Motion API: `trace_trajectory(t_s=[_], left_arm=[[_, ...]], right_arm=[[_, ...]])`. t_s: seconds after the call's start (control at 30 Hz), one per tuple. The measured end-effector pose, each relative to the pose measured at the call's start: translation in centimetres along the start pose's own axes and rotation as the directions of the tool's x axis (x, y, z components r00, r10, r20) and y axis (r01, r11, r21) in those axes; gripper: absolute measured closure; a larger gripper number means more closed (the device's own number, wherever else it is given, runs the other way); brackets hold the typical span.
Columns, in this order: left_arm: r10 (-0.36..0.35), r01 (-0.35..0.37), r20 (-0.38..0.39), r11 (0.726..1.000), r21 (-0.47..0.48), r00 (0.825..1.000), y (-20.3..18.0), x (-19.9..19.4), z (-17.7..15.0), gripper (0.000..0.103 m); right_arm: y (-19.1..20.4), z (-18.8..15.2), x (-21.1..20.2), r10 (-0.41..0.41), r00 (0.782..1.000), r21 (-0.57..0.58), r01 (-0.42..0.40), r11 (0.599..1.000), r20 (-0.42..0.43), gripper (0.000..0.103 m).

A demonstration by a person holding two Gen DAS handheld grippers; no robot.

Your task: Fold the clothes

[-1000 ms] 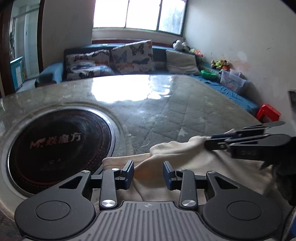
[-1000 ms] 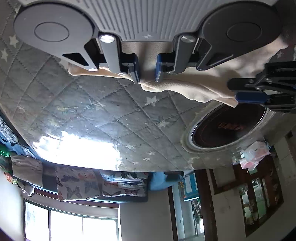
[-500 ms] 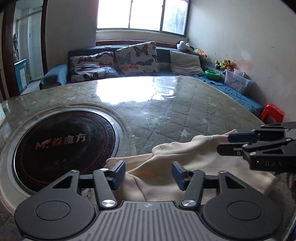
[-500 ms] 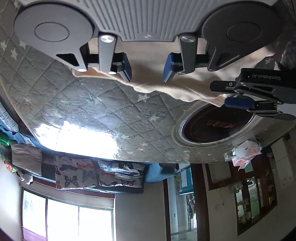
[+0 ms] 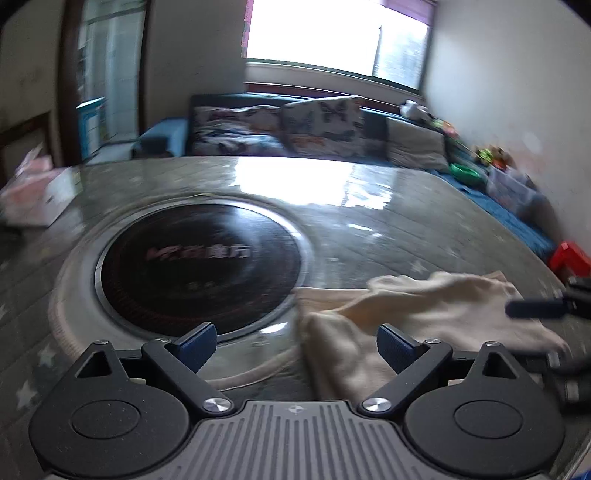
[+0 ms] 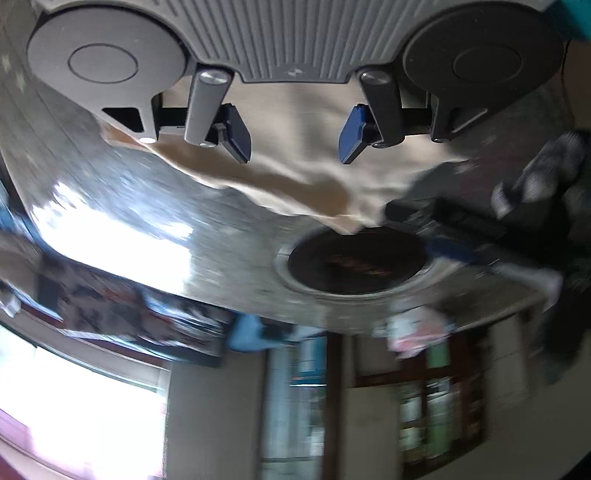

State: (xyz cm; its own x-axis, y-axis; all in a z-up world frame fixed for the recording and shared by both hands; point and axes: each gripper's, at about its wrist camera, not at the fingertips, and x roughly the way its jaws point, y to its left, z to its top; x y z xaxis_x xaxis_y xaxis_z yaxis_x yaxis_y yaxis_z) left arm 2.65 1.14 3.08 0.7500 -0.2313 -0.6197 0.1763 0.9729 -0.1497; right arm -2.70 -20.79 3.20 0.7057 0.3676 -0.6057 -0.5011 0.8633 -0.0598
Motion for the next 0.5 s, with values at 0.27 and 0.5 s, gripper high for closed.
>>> trace_trajectory(t_s=[0.27, 0.5], left_arm=[[-0.02, 0.019, -0.01, 0.991, -0.135, 1.0, 2.3, -1.5, 0.1, 0.009], [-0.111, 0.091, -0.057, 0.958, -0.271, 0.992, 2.8, -1.2, -0.7, 0.014]], right_arm=[[8.0, 0.6, 1.7, 0.147, 0.986, -0.292, -0.164, 0.942, -0.08, 0.051], [11.3, -0.1, 3.8, 0.119, 0.984, -0.388, -0.161, 0.907, -0.13, 0.064]])
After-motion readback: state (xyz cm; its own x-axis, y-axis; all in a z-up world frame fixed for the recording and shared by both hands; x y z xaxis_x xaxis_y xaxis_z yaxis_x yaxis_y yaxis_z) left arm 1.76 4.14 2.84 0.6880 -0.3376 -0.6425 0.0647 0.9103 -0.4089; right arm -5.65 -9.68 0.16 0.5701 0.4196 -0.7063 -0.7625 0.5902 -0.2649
